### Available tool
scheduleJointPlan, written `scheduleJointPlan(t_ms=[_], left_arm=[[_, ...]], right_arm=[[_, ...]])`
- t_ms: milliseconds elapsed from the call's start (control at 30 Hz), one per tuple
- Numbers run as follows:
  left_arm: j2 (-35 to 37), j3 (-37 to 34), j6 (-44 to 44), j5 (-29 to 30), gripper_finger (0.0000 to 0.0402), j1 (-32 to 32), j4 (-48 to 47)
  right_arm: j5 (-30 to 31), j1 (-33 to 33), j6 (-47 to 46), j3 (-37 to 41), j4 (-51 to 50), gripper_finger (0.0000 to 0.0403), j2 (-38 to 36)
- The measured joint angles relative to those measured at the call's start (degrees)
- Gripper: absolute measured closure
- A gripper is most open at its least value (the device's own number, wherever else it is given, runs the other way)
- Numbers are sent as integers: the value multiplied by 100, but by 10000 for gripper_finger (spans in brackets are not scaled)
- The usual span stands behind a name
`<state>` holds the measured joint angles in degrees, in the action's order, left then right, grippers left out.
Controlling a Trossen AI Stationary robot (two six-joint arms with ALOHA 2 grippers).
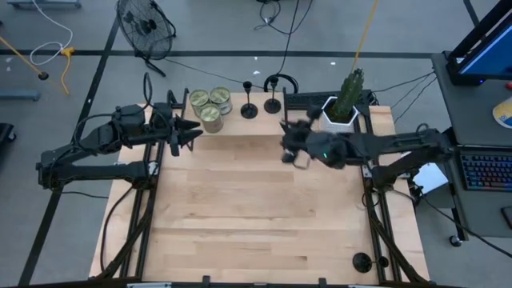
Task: Pick & Place candle stick holders
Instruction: Put the black candle holder on the shelf
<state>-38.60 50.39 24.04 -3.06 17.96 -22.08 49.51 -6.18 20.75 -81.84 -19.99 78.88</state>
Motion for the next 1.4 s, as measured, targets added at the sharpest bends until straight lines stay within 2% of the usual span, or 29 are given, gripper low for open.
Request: scheduleJointPlan(t_ms=[167, 333, 633, 867, 1067, 1267, 1400], left_arm=[[1, 0, -162, -354, 197, 0, -162], [1, 0, -399, -600, 197, -2, -532], [1, 0, -187, -595, 197, 2, -1061], [0, 0, -318, -593, 197, 2, -1136], [1, 0, -335, -597, 197, 2, -1202], [-1, 0, -333, -597, 197, 2, -1658], [1, 0, -336, -600, 197, 2, -1843]], right_arm=[[-4, -778, -1378, 0, -1789, 397, -301], [-234, -1565, -2947, 0, -3114, 399, -530], [-2808, -2379, -5349, 0, -4527, 402, -613], [-4891, -2476, -7030, 0, -5482, 402, -615], [-6359, -2547, -8153, 0, -6048, 402, -665], [-7480, -2933, -9601, 0, -5840, 402, -818], [-7526, -3516, -10913, 0, -5355, 403, -931]])
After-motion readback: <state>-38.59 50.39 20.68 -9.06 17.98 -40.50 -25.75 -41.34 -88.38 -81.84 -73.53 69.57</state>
